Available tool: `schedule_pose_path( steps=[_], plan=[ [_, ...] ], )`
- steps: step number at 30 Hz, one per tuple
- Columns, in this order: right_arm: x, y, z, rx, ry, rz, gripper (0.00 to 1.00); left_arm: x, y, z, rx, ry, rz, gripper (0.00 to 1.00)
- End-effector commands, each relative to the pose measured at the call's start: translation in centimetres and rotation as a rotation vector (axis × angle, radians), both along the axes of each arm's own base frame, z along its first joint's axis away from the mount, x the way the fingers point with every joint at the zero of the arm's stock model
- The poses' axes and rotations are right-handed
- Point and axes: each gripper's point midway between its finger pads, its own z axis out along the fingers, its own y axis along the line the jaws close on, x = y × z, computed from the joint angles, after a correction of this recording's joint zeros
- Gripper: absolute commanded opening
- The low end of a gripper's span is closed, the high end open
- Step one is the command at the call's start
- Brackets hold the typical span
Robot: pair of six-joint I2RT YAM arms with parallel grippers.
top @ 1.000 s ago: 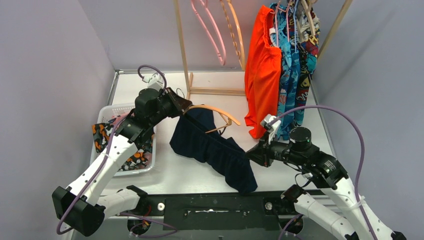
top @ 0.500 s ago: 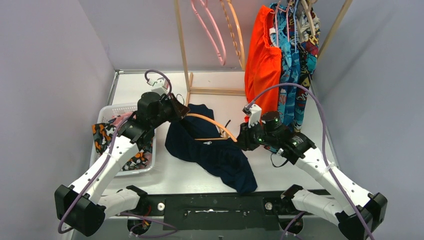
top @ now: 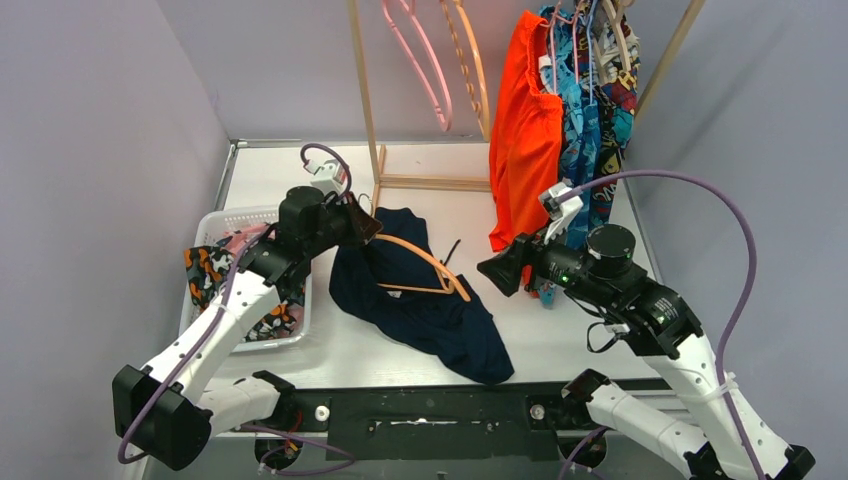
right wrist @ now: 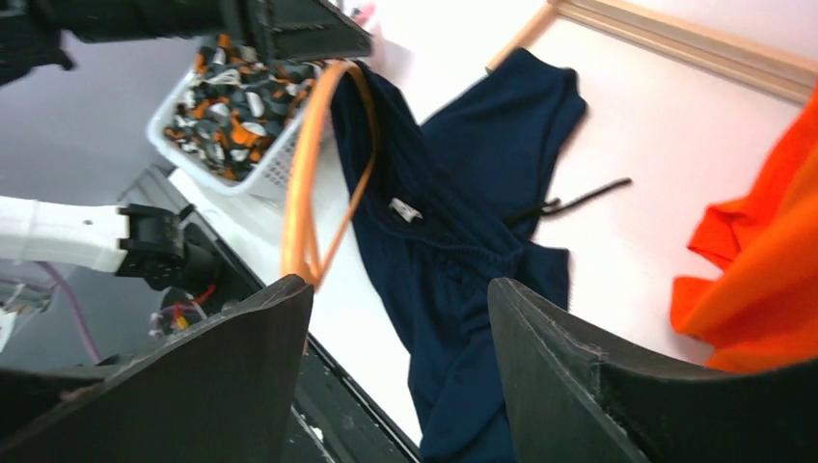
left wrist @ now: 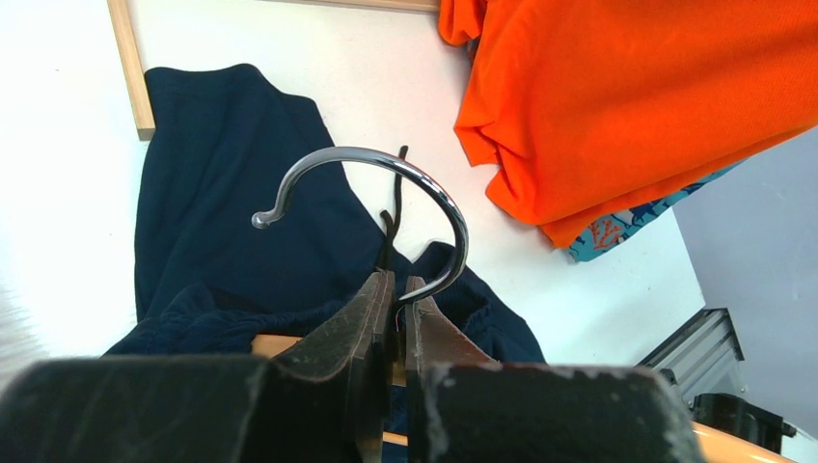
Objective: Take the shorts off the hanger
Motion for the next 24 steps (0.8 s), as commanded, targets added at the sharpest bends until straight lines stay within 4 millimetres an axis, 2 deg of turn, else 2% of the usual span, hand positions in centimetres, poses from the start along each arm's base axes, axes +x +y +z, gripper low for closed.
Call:
schedule_pose_path(
  steps=[1,5,8,12,24],
  plan=[
    [-0.8,2.8,3.4,0.137,-0.009,0.124,0.69,0.5,-0.8,2.6,-0.02,-0.09,-0.044,0.0],
    [-1.7,5.8,2.8,0.186,0.066,0.259,0.7,0.6,-0.8,2.3,-0.019,-0.071,-0.033,0.0],
    [-2.0,7.3,1.0,0.116,0.103,0.292,0.7,0.7,-0.9,2.2,-0.017,-0.063,-0.038,0.0],
    [-3.0,9.1,0.1,0.063,0.121,0.366,0.67,0.6,-0.9,2.2,-0.015,-0.063,-0.036,0.0],
    [-0.4,10.8,-2.3,0.028,0.151,0.293,0.47,-0.1,-1.4,2.1,-0.017,-0.058,-0.073,0.0]
  ],
)
